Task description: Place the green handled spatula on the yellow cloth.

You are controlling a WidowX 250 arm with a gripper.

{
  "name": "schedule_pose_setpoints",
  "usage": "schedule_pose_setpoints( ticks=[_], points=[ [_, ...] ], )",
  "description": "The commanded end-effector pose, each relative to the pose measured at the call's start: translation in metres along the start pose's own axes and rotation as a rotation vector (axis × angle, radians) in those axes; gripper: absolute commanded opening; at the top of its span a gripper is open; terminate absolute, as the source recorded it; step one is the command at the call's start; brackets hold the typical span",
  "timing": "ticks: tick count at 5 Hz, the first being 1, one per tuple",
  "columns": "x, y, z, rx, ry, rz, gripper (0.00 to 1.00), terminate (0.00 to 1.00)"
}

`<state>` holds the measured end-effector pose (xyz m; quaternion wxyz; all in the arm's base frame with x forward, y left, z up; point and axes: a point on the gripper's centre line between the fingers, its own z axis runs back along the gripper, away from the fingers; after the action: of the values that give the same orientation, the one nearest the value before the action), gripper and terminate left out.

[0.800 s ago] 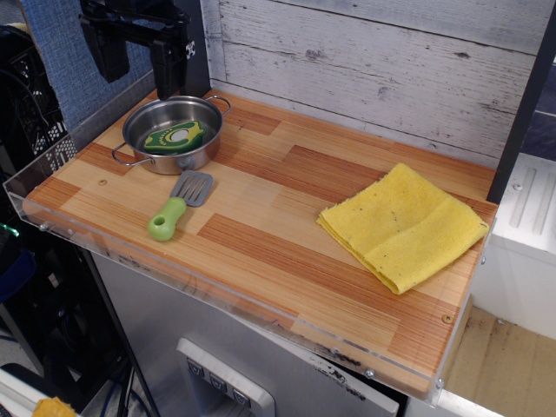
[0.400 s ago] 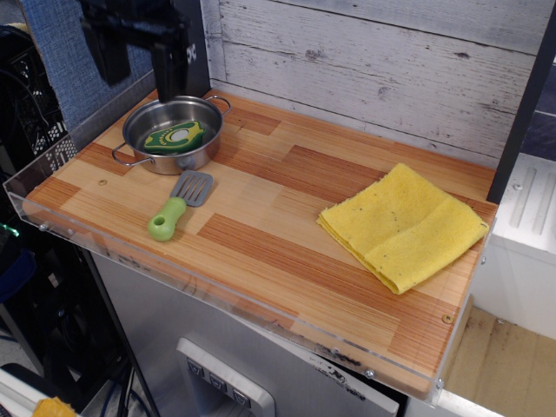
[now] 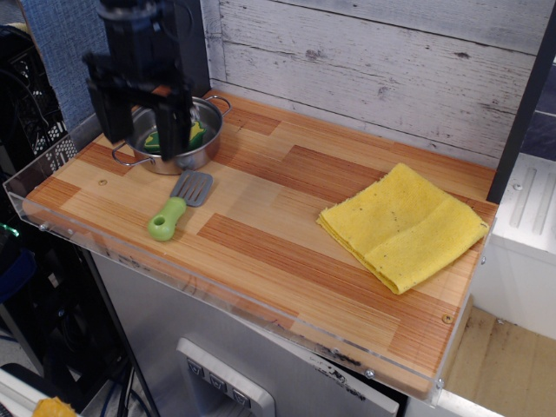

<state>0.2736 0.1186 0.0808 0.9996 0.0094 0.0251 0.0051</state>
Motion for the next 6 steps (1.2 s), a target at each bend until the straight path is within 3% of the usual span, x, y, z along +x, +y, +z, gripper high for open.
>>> schedule_pose_setpoints(
  ticks=[1, 3, 6],
  points=[
    [-0.019, 0.004, -0.019, 0.026, -0.096, 0.071, 1.0, 0.0],
    [-0.012, 0.007, -0.041, 0.044, -0.132, 0.087, 1.0, 0.0],
    [-0.014, 0.003, -0.059, 0.032, -0.101, 0.091, 1.0, 0.0]
  ],
)
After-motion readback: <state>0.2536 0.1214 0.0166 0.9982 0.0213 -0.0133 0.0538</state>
